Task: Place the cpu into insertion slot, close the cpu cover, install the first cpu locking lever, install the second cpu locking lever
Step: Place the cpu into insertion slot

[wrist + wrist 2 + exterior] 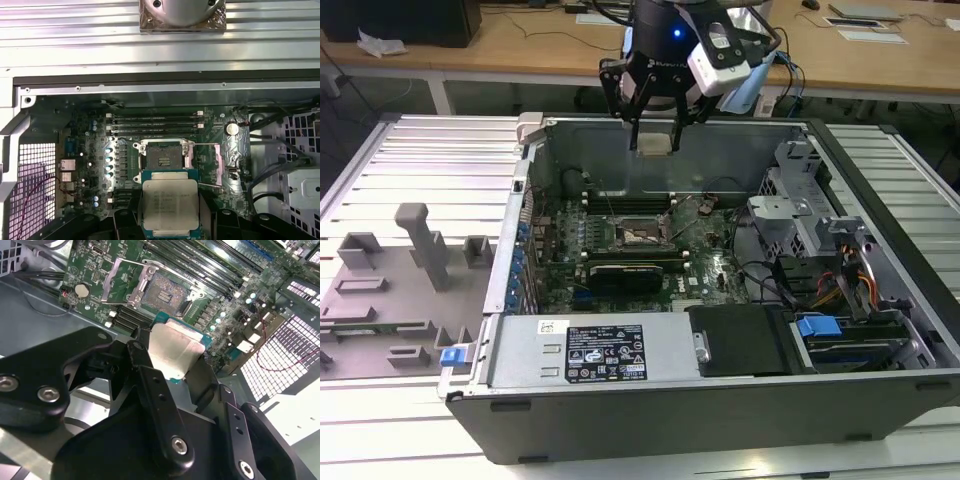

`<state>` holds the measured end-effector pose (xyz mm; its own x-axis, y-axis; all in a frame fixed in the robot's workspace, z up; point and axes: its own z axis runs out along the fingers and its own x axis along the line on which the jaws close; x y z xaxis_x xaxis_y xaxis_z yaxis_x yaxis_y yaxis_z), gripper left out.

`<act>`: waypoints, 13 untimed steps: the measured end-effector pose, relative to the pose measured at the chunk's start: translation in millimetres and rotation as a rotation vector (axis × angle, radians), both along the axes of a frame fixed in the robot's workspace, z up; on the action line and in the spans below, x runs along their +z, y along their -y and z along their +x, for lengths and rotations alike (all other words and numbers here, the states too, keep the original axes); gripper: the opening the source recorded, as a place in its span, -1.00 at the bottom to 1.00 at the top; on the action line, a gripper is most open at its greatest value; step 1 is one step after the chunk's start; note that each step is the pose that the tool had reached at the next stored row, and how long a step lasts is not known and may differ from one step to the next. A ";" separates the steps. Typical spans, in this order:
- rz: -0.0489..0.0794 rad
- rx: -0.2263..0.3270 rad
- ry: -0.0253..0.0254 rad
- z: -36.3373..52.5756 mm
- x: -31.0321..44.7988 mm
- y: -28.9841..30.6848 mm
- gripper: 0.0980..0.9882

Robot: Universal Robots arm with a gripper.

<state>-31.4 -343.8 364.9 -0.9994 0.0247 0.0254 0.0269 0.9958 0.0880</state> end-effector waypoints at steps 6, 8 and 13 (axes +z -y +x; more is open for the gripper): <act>-0.005 0.000 0.0000 0.0 -3.9 0.0 0.00; -0.007 0.000 0.0000 0.0 -5.0 0.0 0.00; -0.015 0.000 0.0000 0.0 -8.5 0.0 0.00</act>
